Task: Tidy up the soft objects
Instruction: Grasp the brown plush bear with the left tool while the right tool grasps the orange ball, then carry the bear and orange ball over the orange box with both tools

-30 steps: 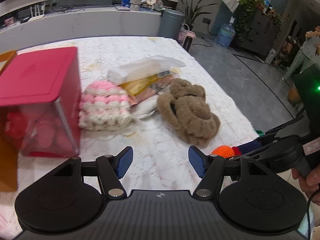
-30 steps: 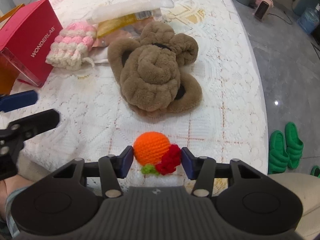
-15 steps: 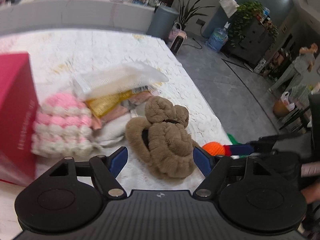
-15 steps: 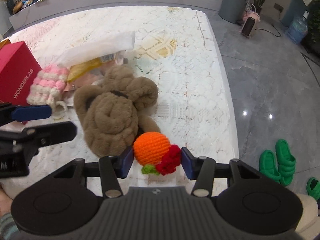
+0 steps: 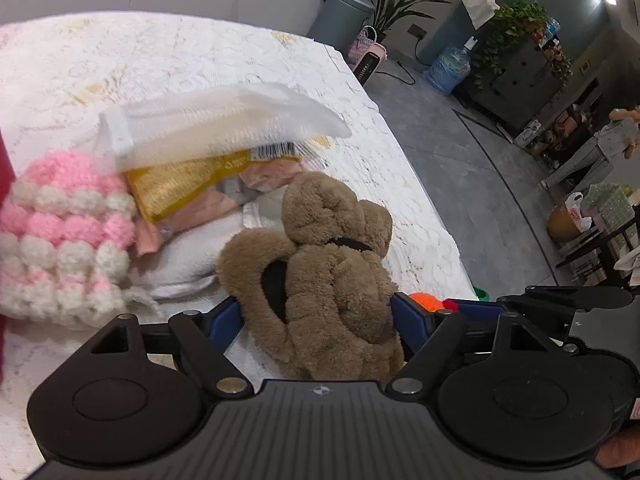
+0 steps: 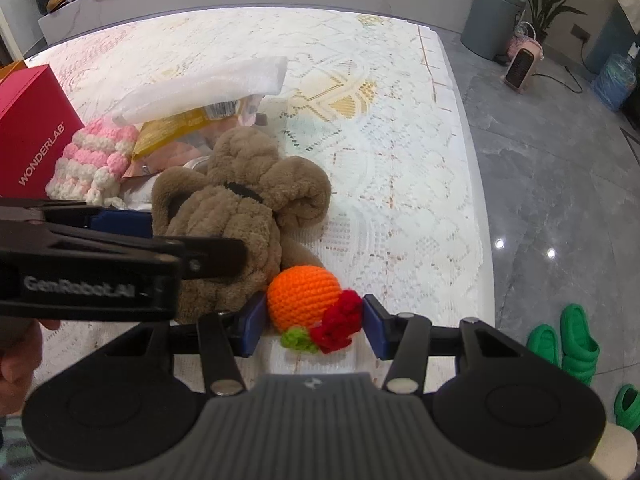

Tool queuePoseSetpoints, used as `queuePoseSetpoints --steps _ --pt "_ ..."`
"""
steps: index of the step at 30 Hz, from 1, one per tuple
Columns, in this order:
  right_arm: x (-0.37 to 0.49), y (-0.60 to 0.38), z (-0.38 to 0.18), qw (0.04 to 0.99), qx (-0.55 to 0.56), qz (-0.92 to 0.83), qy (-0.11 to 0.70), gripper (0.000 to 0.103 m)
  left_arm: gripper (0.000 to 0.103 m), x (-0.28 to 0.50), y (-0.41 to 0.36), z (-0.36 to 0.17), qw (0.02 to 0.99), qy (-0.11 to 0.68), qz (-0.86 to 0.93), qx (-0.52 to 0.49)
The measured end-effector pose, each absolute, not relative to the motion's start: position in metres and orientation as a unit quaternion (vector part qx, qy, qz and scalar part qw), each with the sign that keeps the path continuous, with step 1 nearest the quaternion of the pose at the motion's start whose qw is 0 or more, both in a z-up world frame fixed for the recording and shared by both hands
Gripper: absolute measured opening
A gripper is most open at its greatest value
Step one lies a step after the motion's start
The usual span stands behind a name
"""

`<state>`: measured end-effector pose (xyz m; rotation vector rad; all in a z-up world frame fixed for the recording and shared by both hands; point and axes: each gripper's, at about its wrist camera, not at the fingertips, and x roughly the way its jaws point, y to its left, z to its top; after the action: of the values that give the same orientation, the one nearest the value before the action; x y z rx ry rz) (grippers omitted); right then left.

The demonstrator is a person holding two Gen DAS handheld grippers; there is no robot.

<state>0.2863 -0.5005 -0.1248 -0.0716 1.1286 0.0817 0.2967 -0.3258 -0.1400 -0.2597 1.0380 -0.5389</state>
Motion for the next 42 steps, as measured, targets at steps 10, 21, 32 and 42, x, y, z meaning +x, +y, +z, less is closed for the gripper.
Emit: queuePoseSetpoints --steps 10,21,32,42 --pt "0.286 -0.505 -0.132 0.838 -0.021 0.029 0.545 0.051 0.057 0.285 -0.337 -0.135 0.830 0.473 -0.278 -0.097" --pt "0.268 -0.491 -0.102 0.848 -0.028 0.025 0.528 0.051 0.051 0.257 -0.296 -0.097 0.853 0.430 -0.283 -0.085" --pt "0.234 -0.440 -0.061 0.864 -0.036 0.047 0.500 0.051 0.051 0.208 -0.240 -0.058 0.875 0.399 -0.266 -0.062" --pt "0.198 -0.379 -0.028 0.882 -0.029 0.077 0.464 0.051 0.051 0.170 -0.175 -0.024 0.904 0.351 -0.237 -0.063"
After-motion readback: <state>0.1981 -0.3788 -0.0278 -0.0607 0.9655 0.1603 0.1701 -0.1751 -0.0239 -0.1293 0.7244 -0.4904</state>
